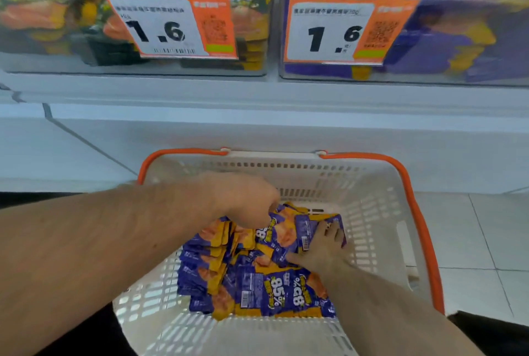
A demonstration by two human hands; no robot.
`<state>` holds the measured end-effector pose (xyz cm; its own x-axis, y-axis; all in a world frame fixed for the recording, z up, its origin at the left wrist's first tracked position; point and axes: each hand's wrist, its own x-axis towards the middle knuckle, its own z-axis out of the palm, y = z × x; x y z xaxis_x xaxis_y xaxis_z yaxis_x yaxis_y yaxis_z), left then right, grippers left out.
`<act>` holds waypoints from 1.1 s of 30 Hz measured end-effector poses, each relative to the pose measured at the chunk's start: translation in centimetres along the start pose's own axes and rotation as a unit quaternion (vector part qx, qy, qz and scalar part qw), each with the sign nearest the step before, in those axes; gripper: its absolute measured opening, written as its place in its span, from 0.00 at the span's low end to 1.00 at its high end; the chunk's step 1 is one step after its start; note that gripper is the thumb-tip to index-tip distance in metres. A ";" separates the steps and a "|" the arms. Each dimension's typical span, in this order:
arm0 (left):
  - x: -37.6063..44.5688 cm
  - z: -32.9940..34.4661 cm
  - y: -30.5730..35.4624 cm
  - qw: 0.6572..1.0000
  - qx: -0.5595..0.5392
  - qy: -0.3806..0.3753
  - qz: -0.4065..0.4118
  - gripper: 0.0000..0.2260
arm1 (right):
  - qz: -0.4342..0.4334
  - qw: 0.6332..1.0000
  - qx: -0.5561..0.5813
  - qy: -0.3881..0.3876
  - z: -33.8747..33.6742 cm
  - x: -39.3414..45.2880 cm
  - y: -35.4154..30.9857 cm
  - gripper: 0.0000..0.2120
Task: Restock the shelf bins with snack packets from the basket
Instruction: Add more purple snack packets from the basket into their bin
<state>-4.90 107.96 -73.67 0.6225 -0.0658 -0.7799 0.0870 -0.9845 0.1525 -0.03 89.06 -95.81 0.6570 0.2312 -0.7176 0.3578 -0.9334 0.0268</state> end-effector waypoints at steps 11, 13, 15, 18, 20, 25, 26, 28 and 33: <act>-0.7 -0.5 -0.4 0.998 -0.056 0.019 -0.020 0.10 | -0.057 0.987 0.083 0.125 -1.8 -2.4 -0.1 0.13; -1.3 -0.9 -0.3 0.997 -0.060 0.035 -0.024 0.06 | -0.040 0.978 0.120 0.168 -3.6 -3.5 -0.1 0.08; -2.4 -1.1 -0.2 0.996 -0.075 0.046 -0.031 0.13 | -0.025 0.957 0.202 0.205 -5.9 -4.6 0.1 0.06; -3.3 -0.7 -0.3 0.986 -0.138 0.083 -0.046 0.18 | 0.000 0.902 0.353 0.246 -9.7 -6.6 0.4 0.13; -3.7 -0.1 -0.3 0.954 -0.263 0.125 -0.064 0.18 | 0.010 0.868 0.429 0.248 -11.4 -8.0 0.2 0.16; -5.8 0.7 0.9 0.804 -0.586 0.082 -0.068 0.31 | -0.012 0.753 0.633 0.178 -14.3 -12.4 -1.2 0.07; -6.1 0.9 1.1 0.783 -0.613 0.079 -0.066 0.32 | -0.012 0.730 0.663 0.166 -14.9 -13.3 -1.3 0.07; -6.3 1.2 1.3 0.731 -0.675 0.071 -0.072 0.31 | -0.018 0.681 0.718 0.140 -15.8 -14.5 -1.4 0.11; -5.5 0.8 2.0 0.592 -0.793 0.135 -0.038 0.10 | -0.092 0.674 0.726 0.107 -17.0 -18.2 -1.8 0.14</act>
<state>-8.78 106.17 -69.59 0.6532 0.2074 -0.7282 0.6111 0.4235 0.6687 -1.33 91.20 -71.01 0.8258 0.2697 -0.4953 -0.4774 -0.1332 -0.8685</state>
